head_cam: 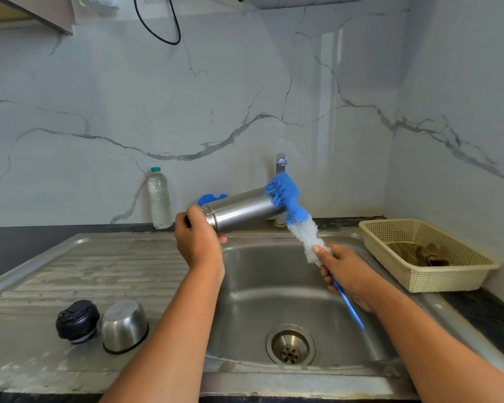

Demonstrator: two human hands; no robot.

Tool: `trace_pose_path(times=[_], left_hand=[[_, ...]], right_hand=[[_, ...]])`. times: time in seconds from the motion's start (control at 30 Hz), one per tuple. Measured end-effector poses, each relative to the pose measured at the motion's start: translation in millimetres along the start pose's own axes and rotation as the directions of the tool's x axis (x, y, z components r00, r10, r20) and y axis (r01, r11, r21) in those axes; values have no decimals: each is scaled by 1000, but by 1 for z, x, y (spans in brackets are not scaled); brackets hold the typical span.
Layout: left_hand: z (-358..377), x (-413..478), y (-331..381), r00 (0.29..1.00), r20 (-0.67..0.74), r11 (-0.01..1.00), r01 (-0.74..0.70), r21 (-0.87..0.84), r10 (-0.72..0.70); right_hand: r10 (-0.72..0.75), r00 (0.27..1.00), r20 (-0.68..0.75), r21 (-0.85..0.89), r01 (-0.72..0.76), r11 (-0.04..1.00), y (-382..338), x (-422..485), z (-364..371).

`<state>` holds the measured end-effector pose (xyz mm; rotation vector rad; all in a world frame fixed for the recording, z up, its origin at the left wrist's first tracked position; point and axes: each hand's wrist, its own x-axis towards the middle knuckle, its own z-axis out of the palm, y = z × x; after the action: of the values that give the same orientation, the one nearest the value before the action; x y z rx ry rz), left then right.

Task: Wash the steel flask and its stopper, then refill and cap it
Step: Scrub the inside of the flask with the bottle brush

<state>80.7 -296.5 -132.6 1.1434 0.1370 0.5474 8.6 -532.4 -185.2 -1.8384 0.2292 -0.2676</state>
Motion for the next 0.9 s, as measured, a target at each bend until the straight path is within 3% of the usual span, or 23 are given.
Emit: trace_pose_path(times=[0.1, 0.3, 0.5, 0.73, 0.9], left_hand=[[-6, 6, 1, 999, -37, 999, 20, -32, -21], [7, -7, -5, 995, 97, 1000, 16, -2, -16], [-5, 4, 3, 997, -32, 994, 68, -84, -71], [2, -3, -1, 993, 86, 996, 79, -44, -75], [-6, 8, 1, 991, -10, 986, 132, -107, -134]], right_hand=[[5, 1000, 14, -25, -5, 1000, 1, 1, 1], [-16, 996, -87, 46, 20, 999, 2, 4, -3], [-9, 1000, -20, 7, 9, 1000, 3, 5, 0], [-1, 997, -79, 82, 7, 997, 5, 6, -3], [-6, 999, -48, 62, 9, 998, 3, 5, -1]])
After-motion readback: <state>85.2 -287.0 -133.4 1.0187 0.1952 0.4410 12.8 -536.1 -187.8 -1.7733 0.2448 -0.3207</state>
